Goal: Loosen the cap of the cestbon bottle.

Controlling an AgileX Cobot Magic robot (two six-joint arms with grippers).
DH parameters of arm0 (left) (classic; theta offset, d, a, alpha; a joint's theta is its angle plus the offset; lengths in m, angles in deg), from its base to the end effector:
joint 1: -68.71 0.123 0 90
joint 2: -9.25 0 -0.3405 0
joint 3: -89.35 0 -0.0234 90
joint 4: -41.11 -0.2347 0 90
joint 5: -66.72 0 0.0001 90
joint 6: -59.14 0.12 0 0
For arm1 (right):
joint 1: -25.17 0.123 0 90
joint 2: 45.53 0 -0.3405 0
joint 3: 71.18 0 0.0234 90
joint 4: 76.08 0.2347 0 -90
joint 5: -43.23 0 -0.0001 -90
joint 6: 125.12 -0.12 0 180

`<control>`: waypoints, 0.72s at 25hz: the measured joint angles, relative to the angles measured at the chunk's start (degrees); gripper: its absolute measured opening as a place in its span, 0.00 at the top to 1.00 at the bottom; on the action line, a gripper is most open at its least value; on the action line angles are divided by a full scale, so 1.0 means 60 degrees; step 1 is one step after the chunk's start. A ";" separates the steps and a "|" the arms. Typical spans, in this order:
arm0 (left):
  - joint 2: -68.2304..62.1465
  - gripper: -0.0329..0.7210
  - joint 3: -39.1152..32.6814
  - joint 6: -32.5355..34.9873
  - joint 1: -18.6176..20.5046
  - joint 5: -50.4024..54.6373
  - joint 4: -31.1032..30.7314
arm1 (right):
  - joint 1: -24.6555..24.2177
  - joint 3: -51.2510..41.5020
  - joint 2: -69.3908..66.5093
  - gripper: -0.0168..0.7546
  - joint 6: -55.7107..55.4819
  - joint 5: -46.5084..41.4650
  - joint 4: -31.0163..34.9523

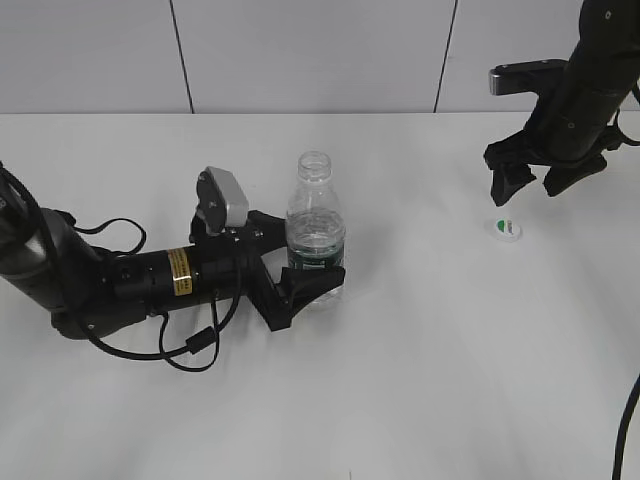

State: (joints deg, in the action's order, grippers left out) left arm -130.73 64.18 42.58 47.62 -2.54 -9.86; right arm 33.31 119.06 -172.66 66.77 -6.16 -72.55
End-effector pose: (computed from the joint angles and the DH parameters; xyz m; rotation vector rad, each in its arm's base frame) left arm 0.3631 -0.2334 0.0980 0.9850 1.5770 -0.9186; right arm 0.4485 0.0698 0.1927 -0.4550 2.8641 0.0634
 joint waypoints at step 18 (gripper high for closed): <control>0.2320 0.21 -0.0010 -0.1817 0.0000 0.0003 0.0253 | 0.0000 0.0000 0.0007 0.22 0.0080 -0.0039 -0.0009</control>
State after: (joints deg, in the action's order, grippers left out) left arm -116.81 64.12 31.68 47.62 -2.52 -8.34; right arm 33.31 119.06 -172.62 67.24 -6.39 -72.61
